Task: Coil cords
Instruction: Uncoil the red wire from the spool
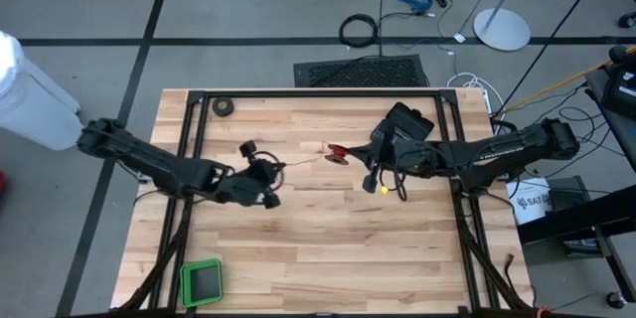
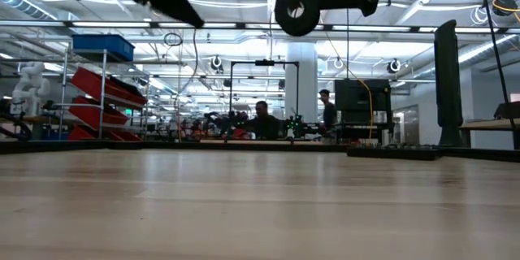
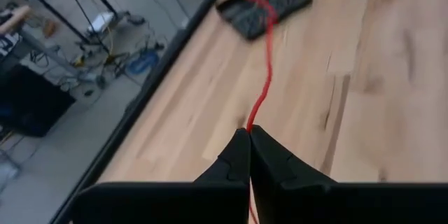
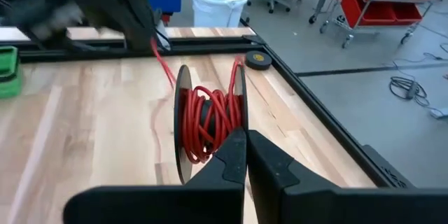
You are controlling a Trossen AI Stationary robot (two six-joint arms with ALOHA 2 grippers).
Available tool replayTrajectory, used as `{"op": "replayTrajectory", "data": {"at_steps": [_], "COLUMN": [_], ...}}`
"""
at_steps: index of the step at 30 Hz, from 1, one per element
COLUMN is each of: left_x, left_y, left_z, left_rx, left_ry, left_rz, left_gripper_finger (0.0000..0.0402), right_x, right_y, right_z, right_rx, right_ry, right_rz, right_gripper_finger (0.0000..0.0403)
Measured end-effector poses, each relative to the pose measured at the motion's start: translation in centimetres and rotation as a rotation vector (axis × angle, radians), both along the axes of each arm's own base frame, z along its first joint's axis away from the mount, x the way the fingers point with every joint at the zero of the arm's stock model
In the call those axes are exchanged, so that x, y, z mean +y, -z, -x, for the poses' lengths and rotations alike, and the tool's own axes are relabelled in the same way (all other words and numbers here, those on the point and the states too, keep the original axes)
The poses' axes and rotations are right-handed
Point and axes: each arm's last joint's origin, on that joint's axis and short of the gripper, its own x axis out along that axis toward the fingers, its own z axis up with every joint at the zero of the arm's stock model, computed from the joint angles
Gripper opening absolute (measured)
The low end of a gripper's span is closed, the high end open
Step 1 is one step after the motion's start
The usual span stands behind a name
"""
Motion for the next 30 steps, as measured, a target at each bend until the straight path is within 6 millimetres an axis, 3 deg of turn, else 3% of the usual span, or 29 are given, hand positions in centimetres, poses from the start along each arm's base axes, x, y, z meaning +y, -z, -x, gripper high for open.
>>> {"op": "replayTrajectory", "data": {"at_steps": [10,17,23,30], "left_x": [-1.9,-3.8,-5.7,-7.0], "left_y": [-4.3,-6.2,-4.7,-0.9], "left_z": [3.3,3.0,0.0,-3.2], "left_rx": [-0.229,-0.409,-0.427,-0.353], "left_ry": [0.085,0.193,0.318,0.399], "left_rz": [0.015,0.05,0.05,0.096], "left_gripper_finger": [0.0001,0.0001,0.0001,0.0001], "right_x": [-1.3,-1.7,-1.8,-2.2], "right_y": [2.6,2.5,1.3,0.4], "right_z": [-1.9,-2.4,-2.7,-2.9], "right_rx": [0.101,0.057,-0.044,-0.108], "right_ry": [0.052,0.085,0.103,0.103], "right_rz": [0.017,0.024,0.08,0.143], "right_gripper_finger": [0.0,0.0,0.0,0.0]}}
